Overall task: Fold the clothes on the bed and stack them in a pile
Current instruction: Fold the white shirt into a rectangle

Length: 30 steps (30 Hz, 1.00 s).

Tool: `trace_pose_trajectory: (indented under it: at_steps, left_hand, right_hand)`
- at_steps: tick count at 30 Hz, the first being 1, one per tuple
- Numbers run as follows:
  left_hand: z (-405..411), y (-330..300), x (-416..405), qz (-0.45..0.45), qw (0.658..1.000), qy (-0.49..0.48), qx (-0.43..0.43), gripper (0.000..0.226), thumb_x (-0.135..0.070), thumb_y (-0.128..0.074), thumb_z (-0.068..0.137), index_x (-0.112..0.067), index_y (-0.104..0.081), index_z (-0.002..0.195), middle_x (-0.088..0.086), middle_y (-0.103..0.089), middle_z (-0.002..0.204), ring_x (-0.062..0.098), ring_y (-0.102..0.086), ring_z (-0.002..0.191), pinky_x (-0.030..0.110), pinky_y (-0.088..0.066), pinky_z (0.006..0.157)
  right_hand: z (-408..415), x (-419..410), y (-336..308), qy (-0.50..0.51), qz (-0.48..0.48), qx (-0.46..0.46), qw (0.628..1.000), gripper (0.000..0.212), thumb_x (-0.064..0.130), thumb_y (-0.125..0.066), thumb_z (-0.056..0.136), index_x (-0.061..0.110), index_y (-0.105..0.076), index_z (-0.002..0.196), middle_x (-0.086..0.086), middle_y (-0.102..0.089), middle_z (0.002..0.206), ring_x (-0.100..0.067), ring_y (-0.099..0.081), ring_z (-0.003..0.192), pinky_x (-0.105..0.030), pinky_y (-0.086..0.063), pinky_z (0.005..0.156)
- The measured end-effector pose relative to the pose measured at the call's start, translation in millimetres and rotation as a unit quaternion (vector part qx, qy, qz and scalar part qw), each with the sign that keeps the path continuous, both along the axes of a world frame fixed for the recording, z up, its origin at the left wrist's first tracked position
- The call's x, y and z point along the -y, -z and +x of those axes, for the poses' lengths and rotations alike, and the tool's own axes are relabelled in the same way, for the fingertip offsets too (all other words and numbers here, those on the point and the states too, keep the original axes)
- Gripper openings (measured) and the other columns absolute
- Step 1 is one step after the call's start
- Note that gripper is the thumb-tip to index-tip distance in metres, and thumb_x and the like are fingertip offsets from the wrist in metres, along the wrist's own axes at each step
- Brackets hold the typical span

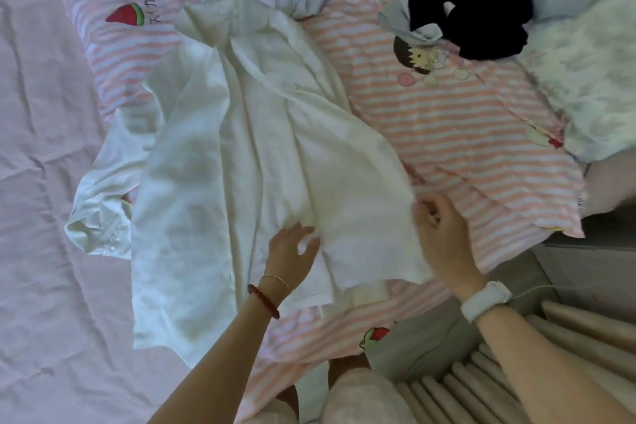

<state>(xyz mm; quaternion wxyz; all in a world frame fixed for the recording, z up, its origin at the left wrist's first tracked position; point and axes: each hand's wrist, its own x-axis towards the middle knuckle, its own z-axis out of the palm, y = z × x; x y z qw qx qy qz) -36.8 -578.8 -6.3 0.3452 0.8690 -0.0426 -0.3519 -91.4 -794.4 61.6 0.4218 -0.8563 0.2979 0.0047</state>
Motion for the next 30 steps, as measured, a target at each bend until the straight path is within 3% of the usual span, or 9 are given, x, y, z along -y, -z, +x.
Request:
trace_pose_trajectory:
  at_steps: [3,5,7,9,11,14,17,22,30]
  left_hand:
    - [14.9,-8.8,-4.5,-0.138,0.943,-0.263,-0.152,0.025,-0.029,-0.049,0.095,-0.013,-0.063,0.108,0.009,-0.062,0.114,0.014,-0.054,0.097,0.025,-0.039,0.084]
    - [21.5,-11.4,-8.7,-0.231,0.864,-0.358,-0.268,0.032,-0.039,-0.048,0.092,-0.014,-0.063,0.106,0.004,-0.065,0.105,0.017,-0.058,0.095,0.029,-0.044,0.084]
    - [24.8,-11.9,-11.7,-0.25,0.856,-0.328,-0.312,0.055,-0.055,-0.048,0.082,-0.014,-0.062,0.116,0.004,-0.068,0.107,0.019,-0.062,0.102,0.034,-0.045,0.093]
    - [24.4,-13.2,-10.3,-0.232,0.865,-0.304,-0.326,0.068,-0.067,-0.048,0.071,-0.015,-0.065,0.111,0.0,-0.071,0.098,0.015,-0.066,0.091,0.031,-0.05,0.084]
    - [20.6,-14.0,-6.5,-0.179,0.885,-0.324,-0.281,0.047,-0.058,-0.056,0.078,-0.016,-0.066,0.098,0.0,-0.071,0.091,0.015,-0.066,0.084,0.03,-0.054,0.077]
    - [9.0,-10.1,-7.7,-0.071,0.95,-0.28,-0.122,0.018,-0.026,-0.058,0.09,-0.012,-0.057,0.08,0.006,-0.057,0.078,0.023,-0.054,0.077,0.034,-0.046,0.072]
    - [0.3,-11.3,-14.1,-0.063,0.931,-0.357,-0.029,0.025,-0.017,-0.046,0.094,-0.013,-0.052,0.071,0.001,-0.043,0.061,0.021,-0.041,0.062,0.03,-0.035,0.058]
    - [-3.1,-20.8,-10.6,0.136,0.946,-0.293,0.042,0.042,-0.015,-0.047,0.092,-0.01,-0.042,0.133,0.016,-0.047,0.129,0.035,-0.046,0.116,0.043,-0.038,0.097]
    - [50.4,-43.3,107.9,0.094,0.979,0.044,0.177,0.054,-0.023,-0.049,0.092,-0.019,-0.031,0.143,0.005,-0.025,0.15,0.025,-0.023,0.138,0.043,-0.025,0.11]
  right_hand:
    - [-5.6,-46.9,-2.2,-0.353,0.204,-0.186,0.894,0.021,0.021,-0.049,0.095,0.021,-0.062,0.112,0.011,-0.062,0.1,0.009,-0.055,0.078,-0.007,-0.041,0.073]
    - [-11.6,-59.2,9.5,-0.38,0.287,-0.229,0.849,0.024,0.028,-0.049,0.095,0.029,-0.063,0.114,0.012,-0.065,0.108,0.007,-0.056,0.088,-0.005,-0.043,0.081]
    - [-12.7,-54.4,19.7,-0.246,0.318,-0.184,0.897,0.021,0.027,-0.048,0.095,0.03,-0.062,0.11,0.012,-0.065,0.101,-0.004,-0.06,0.09,-0.014,-0.048,0.085]
    - [-14.0,-39.0,35.0,-0.067,0.188,-0.108,0.974,0.023,0.02,-0.046,0.096,0.02,-0.059,0.115,0.007,-0.062,0.103,-0.011,-0.058,0.094,-0.011,-0.047,0.077]
    - [-15.7,-27.3,52.1,0.056,0.069,-0.09,0.992,0.028,0.019,-0.046,0.096,0.01,-0.054,0.122,0.0,-0.055,0.109,-0.014,-0.053,0.098,-0.018,-0.043,0.081]
    - [-11.6,-29.3,73.4,0.036,0.111,-0.146,0.982,0.014,0.021,-0.053,0.092,0.007,-0.057,0.094,-0.002,-0.049,0.086,-0.02,-0.05,0.08,-0.03,-0.043,0.071]
    - [-4.1,-38.4,78.8,-0.003,0.129,-0.154,0.98,0.026,0.016,-0.044,0.095,0.01,-0.041,0.07,0.0,-0.037,0.064,-0.013,-0.035,0.056,-0.029,-0.028,0.054]
    - [-3.4,6.0,53.8,0.109,0.053,-0.04,0.992,0.017,0.016,-0.04,0.098,0.006,-0.043,0.084,0.001,-0.039,0.063,-0.012,-0.036,0.054,-0.029,-0.03,0.051]
    - [44.7,157.1,7.4,0.052,-0.2,-0.049,0.977,0.03,0.026,-0.04,0.098,0.004,-0.06,0.1,-0.016,-0.063,0.086,-0.036,-0.057,0.077,-0.034,-0.037,0.059]
